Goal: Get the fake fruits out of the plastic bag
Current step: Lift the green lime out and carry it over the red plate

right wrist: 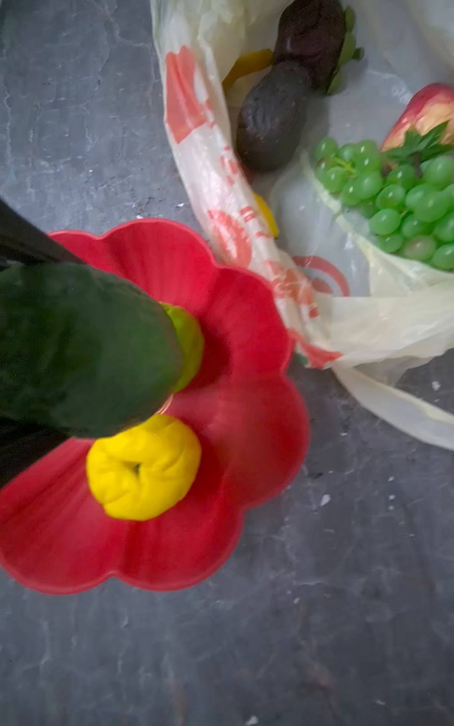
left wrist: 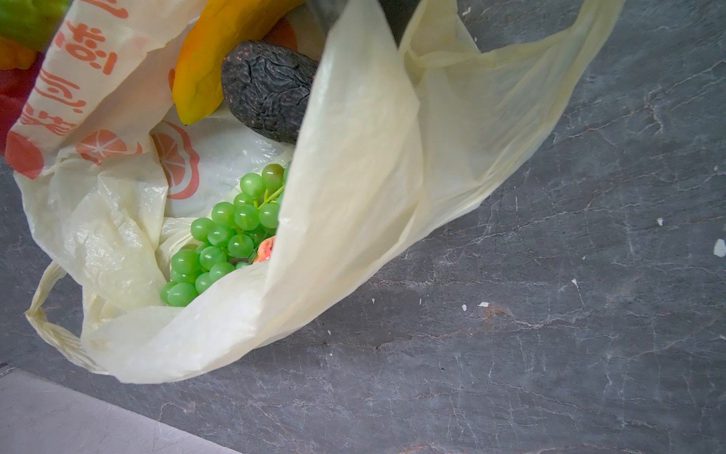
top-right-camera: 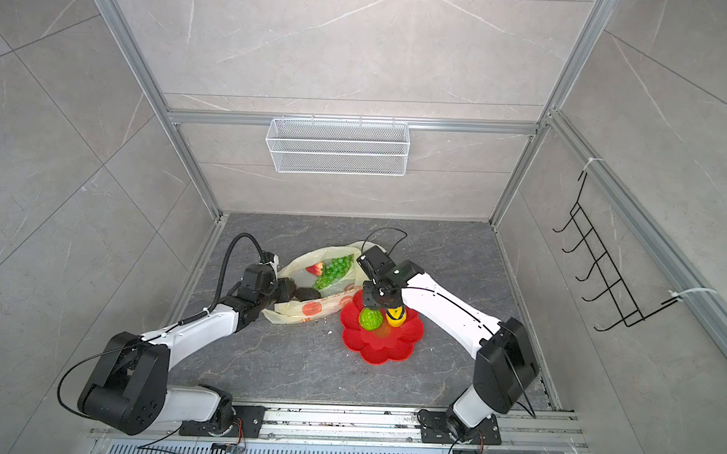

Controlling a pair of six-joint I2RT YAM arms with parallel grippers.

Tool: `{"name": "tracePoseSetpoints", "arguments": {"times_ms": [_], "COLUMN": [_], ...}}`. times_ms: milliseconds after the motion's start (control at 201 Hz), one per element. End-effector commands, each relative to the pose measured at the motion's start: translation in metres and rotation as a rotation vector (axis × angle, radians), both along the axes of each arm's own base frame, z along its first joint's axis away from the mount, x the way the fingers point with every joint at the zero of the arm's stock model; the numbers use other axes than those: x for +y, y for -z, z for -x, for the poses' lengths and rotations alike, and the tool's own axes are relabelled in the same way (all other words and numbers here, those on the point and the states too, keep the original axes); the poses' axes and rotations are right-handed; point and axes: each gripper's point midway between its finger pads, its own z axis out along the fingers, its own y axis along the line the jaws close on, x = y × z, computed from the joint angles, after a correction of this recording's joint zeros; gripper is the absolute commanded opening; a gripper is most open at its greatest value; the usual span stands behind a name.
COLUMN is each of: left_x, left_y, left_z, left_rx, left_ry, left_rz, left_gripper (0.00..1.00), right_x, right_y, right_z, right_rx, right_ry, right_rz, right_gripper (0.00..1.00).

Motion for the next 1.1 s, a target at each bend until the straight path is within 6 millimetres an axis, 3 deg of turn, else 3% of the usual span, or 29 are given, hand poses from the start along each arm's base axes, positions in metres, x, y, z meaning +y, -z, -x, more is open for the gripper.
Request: {"name": "tracePoseSetpoints", "arguments": {"times_ms": [0, 179, 398, 642, 1091], "left_x": [-0.004, -0.004, -0.004, -0.003, -0.003], "left_y": [-0.020, -0.017, -0.016, -0.017, -0.018], "left_z": [-0.011, -0.012, -0.012, -0.012, -0.012], "left_rx": [-0.058, -0.052, -0.050, -0.052, -0.055], "left_ry": [0.008, 0.009, 0.008, 0.005, 0.005], "left_rz": [-0.003, -0.005, -0.008, -0.011, -0.012], "left_gripper": [0.03, 0.03, 0.03, 0.03, 0.03], "right_x": [-0.015, -0.037, -0.048, -0.053, -0.083], "right_y": [0.006, 0.021, 0.043, 0.061, 0.072], "right_z": [0.024, 0.050, 0.062, 0.063, 0.052], "right_rx": [0.030, 0.047, 0.066, 0.080, 0.074], "right_ry": [0.091, 0.239, 0.395, 0.508, 0.558], "right_rz": [-0.020, -0.045, -0.077, -0.087, 0.028], "right_gripper": [0.46, 0.46, 0.46, 0.46, 0.46]}}
